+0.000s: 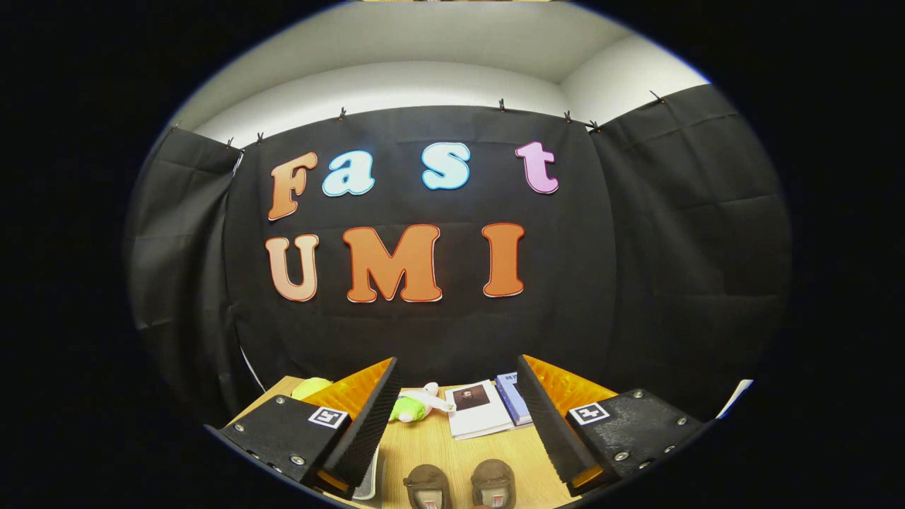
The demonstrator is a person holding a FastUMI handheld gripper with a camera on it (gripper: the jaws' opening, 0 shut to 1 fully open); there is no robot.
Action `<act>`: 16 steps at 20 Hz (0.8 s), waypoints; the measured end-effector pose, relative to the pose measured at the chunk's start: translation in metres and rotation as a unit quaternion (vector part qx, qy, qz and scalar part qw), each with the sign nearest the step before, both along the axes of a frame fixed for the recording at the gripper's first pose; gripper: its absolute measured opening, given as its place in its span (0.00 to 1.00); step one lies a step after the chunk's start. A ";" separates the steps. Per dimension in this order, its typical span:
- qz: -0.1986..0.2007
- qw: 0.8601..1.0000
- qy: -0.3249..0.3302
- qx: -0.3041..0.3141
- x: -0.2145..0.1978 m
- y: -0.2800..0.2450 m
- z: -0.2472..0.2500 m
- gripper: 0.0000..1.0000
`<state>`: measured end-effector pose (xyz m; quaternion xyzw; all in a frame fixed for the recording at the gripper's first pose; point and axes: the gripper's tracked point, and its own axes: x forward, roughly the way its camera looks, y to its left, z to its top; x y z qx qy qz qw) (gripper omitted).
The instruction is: Open the storage box then place both shoes into the box .Put the left shoe in first, then the right shoe, with the right side of both shoes facing outward in a uniform manner.
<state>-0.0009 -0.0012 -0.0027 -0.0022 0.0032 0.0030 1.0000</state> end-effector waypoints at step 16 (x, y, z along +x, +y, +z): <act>0.046 0.999 0.014 0.000 0.001 0.029 -0.021 0.98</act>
